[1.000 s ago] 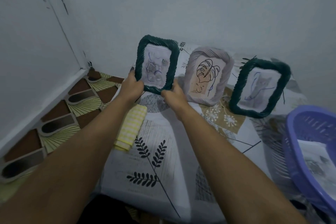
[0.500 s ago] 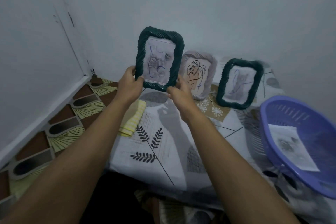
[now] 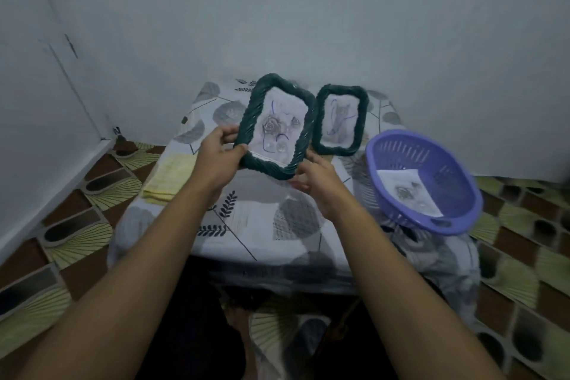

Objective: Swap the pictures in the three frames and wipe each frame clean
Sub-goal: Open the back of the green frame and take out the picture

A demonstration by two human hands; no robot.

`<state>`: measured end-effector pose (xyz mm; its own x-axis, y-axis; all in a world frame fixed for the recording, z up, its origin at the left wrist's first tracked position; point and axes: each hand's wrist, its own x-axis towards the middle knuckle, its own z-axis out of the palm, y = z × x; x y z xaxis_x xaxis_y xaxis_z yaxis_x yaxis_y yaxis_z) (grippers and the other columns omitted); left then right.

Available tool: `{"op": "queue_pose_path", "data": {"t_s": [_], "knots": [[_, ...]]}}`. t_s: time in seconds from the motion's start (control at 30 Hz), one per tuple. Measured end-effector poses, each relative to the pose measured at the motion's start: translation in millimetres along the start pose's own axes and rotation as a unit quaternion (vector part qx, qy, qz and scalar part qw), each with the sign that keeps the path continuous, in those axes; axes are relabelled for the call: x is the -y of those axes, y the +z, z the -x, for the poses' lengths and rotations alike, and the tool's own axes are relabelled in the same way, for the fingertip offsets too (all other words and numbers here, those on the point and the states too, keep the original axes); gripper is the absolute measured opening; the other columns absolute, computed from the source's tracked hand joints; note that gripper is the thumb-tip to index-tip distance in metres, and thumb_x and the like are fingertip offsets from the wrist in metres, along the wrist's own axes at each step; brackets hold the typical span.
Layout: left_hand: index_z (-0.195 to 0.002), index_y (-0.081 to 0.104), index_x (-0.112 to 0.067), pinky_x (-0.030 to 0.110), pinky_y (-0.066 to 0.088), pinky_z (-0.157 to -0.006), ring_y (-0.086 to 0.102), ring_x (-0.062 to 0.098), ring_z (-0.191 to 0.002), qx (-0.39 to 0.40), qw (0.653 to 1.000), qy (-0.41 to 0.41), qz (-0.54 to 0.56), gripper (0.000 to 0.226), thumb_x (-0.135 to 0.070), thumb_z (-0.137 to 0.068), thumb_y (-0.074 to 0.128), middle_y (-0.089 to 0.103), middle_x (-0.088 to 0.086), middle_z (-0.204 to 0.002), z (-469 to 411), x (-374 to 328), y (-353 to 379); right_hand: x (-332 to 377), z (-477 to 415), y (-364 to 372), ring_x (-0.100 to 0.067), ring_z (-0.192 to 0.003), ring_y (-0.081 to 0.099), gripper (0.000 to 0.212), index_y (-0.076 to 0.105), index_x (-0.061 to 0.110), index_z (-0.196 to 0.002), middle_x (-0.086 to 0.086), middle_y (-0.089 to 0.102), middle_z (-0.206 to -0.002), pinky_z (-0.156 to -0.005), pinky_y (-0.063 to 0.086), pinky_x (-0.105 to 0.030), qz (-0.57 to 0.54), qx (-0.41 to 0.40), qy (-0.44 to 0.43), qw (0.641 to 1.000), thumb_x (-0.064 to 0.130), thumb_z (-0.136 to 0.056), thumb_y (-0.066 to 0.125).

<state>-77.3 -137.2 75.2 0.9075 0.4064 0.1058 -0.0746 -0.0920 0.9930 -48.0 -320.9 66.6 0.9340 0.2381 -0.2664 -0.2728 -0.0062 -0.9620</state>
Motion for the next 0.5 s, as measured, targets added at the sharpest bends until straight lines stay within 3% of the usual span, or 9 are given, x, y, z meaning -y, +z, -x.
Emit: {"op": "queue_pose_path", "data": {"t_s": [0.13,0.2,0.27,0.3,0.37,0.43,0.5], "knots": [[-0.123,0.056,-0.013,0.020,0.056,-0.062,0.066,0.014,-0.083,0.028,0.999,0.003,0.020,0.029,0.001,-0.097,0.057,0.060,-0.005,-0.109,17,-7,12,-2,15,-18,-0.021,-0.072,0.045,0.032,0.057,0.000,-0.120,-0.028,0.051,-0.092,-0.062,0.046,-0.027,0.022,-0.012,0.044,0.999,-0.003,-0.090,0.047],[-0.122,0.057,-0.014,0.022,0.056,-0.063,0.064,0.014,-0.078,0.032,0.999,0.028,-0.012,0.030,-0.001,-0.095,0.060,0.059,-0.004,-0.109,23,-8,17,2,17,-23,-0.016,-0.074,0.045,0.017,0.056,0.008,-0.109,-0.015,0.053,-0.092,-0.073,0.042,-0.033,0.067,-0.032,0.034,0.997,0.004,-0.093,0.050],[-0.122,0.059,-0.016,0.023,0.057,-0.068,0.063,0.007,-0.074,0.031,0.995,0.063,-0.076,0.033,-0.003,-0.093,0.064,0.060,-0.003,-0.108,28,-8,21,3,15,-27,-0.015,-0.096,0.055,0.025,0.056,0.014,-0.119,0.000,0.059,-0.110,-0.089,0.044,-0.035,0.116,-0.084,-0.022,0.989,0.018,-0.095,0.055],[-0.121,0.060,-0.017,0.019,0.056,-0.070,0.062,0.000,-0.071,0.030,0.990,0.081,-0.111,0.033,-0.003,-0.092,0.065,0.061,-0.005,-0.104,30,-8,23,4,15,-27,-0.016,-0.107,0.057,0.031,0.057,0.016,-0.124,0.002,0.060,-0.119,-0.096,0.046,-0.037,0.122,-0.108,-0.061,0.985,0.024,-0.094,0.059],[-0.117,0.061,-0.020,0.009,0.050,-0.065,0.060,-0.008,-0.065,0.025,0.978,0.117,-0.173,0.032,-0.004,-0.090,0.067,0.062,-0.011,-0.095,37,-8,30,9,16,-21,-0.015,-0.111,0.061,0.030,0.061,0.018,-0.120,0.003,0.064,-0.119,-0.101,0.050,-0.039,0.122,-0.134,-0.126,0.975,0.031,-0.094,0.063],[-0.117,0.063,-0.024,0.022,0.056,-0.070,0.063,-0.003,-0.070,0.016,0.958,0.160,-0.237,0.034,-0.008,-0.088,0.068,0.065,-0.011,-0.096,45,-7,36,13,15,-16,-0.012,-0.101,0.065,0.028,0.067,0.016,-0.115,0.002,0.069,-0.109,-0.092,0.056,-0.033,0.120,-0.142,-0.150,0.971,0.035,-0.094,0.064],[-0.122,0.064,-0.023,0.037,0.057,-0.078,0.068,0.016,-0.082,0.004,0.925,0.223,-0.309,0.038,-0.009,-0.086,0.068,0.069,-0.004,-0.105,50,2,44,19,17,-13,-0.011,-0.088,0.069,0.024,0.071,0.016,-0.102,-0.001,0.073,-0.099,-0.069,0.056,-0.019,0.096,-0.141,-0.162,0.972,0.038,-0.095,0.064]]}}
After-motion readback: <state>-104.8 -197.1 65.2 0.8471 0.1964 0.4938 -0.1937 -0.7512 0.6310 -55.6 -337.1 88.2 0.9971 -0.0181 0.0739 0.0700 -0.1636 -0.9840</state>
